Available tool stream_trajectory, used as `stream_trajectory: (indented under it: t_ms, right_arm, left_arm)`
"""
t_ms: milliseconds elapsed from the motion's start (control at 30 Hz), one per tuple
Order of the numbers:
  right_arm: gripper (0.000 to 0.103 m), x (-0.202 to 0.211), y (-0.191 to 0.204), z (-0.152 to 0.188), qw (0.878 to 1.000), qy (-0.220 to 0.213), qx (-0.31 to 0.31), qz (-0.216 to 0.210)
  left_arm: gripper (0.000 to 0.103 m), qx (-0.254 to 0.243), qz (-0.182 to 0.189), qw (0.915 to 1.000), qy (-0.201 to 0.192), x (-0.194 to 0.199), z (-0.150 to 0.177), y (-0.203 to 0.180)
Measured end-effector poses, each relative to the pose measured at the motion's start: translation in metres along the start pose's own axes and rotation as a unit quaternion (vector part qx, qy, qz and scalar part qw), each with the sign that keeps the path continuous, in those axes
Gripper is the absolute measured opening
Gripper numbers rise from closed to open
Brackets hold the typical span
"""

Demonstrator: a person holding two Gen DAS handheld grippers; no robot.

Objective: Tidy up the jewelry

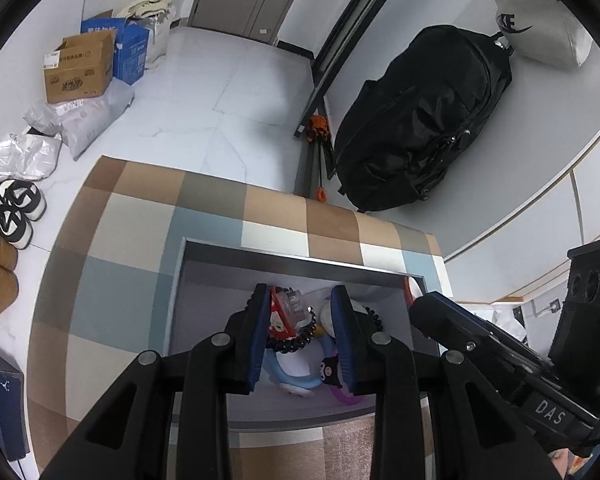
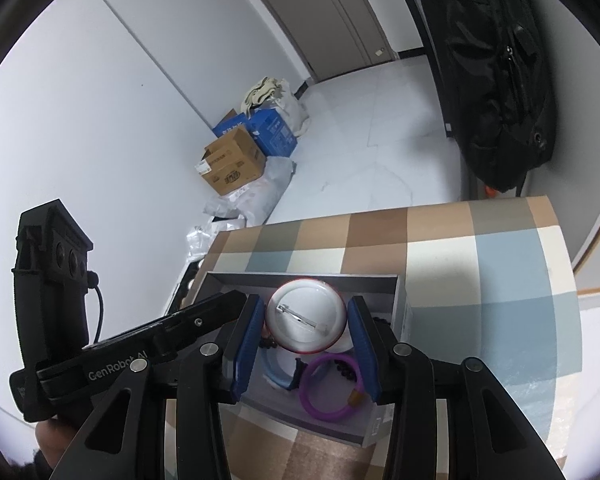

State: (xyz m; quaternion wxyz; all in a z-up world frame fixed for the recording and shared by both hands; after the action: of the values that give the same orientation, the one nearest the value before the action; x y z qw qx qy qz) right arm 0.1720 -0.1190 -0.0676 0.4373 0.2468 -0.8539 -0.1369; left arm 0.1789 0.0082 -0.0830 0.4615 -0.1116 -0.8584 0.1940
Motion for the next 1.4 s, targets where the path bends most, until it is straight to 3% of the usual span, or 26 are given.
stream_trajectory:
  t_ms: [167, 233, 300, 333, 567, 667, 833, 1200, 1400]
  right_arm:
    - [0.044, -0.002, 0.002, 0.002, 1.000, 0.002, 0.004, 0.003]
    - [0.044, -0.001, 0.002, 0.002, 1.000, 0.002, 0.006, 0.003]
    - [0.050, 0.002, 0.001, 0.000, 1.000, -0.003, 0.006, 0.007]
    - [0.057, 0.004, 0.001, 0.000, 1.000, -0.007, 0.005, 0.006]
    - [0.075, 0.015, -0.003, -0.004, 0.999, -0.026, 0.004, 0.020]
    - [0.077, 0.016, -0.003, -0.003, 0.999, -0.026, 0.010, 0.021]
    - [0.082, 0.023, 0.000, -0.003, 0.999, -0.038, 0.021, 0.025]
    - [0.097, 0.055, 0.018, 0.001, 0.994, -0.088, 0.057, 0.012]
    - [0.103, 0.074, 0.024, 0.010, 0.991, -0.118, 0.061, 0.003]
  left_arm:
    - [0.028, 0.010, 0.004, 0.9999, -0.006, 0.001, -0.004, 0.002]
    - [0.039, 0.015, 0.007, 0.9999, -0.002, -0.001, -0.004, 0.002]
    - [0.050, 0.015, -0.005, 0.9998, -0.010, 0.002, -0.004, 0.005]
    - [0.050, 0.013, -0.010, 0.9998, -0.015, 0.003, -0.004, 0.006]
    - [0.053, 0.000, -0.043, 0.9987, -0.026, 0.010, -0.005, 0.010]
    - [0.061, -0.001, -0.046, 0.9983, -0.035, 0.015, -0.006, 0.010]
    - [0.063, -0.014, -0.059, 0.9969, -0.050, 0.025, -0.007, 0.004]
    - [0.081, -0.033, -0.079, 0.9902, -0.110, 0.062, 0.000, 0.001]
    - [0.082, -0.054, -0.103, 0.9833, -0.141, 0.082, 0.010, -0.001]
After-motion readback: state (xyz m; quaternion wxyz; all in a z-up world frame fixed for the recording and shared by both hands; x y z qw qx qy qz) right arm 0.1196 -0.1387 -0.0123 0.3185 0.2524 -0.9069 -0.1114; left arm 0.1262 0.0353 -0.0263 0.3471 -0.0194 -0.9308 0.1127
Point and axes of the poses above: each gripper's, at about its wrist camera, not at the fingertips, and x roughly against the way its jaws point, y to its left, z to its underside, the point moved 6 cm from there along -x, roughly the way its jaws point, and after that the axes turned 1 degree about z, right-handed, at the moved point
